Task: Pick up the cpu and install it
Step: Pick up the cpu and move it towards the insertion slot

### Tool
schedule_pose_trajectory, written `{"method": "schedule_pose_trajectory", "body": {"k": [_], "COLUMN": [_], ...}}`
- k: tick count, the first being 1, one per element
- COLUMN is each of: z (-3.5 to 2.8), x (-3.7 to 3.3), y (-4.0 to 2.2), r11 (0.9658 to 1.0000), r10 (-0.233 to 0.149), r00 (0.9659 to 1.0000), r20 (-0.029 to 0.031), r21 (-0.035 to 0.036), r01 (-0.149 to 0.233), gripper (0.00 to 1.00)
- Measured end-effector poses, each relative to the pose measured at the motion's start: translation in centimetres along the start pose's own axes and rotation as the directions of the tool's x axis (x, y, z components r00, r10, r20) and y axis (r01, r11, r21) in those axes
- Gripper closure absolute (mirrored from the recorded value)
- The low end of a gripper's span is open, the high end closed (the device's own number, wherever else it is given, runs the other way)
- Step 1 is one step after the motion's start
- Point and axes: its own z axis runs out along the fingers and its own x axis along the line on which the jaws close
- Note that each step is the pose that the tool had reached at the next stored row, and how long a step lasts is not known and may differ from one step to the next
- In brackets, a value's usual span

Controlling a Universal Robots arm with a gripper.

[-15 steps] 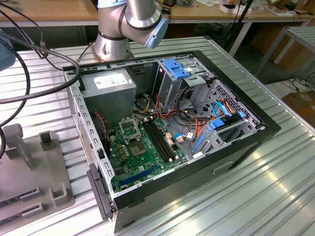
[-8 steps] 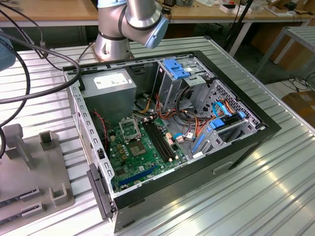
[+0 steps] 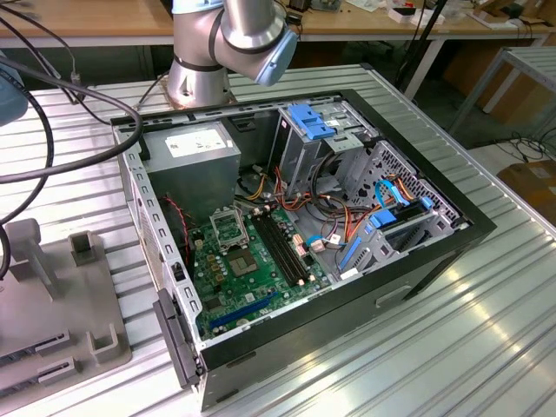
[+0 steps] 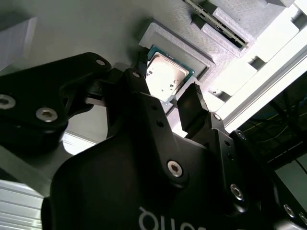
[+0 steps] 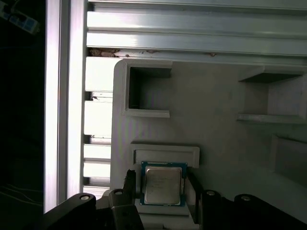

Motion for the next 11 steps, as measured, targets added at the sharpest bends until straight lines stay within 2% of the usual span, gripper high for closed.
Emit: {"method": "schedule_pose_trajectory", "body": {"k": [11], "z": [-0.09], "x": [-0.01], "y": [-0.01], "r11": [1.0], "r10": [0.0], "r00": [1.0], "r20": [-0.0002], "r21": [0.0017], "r01": [0.0], "gripper": [0.47]}}
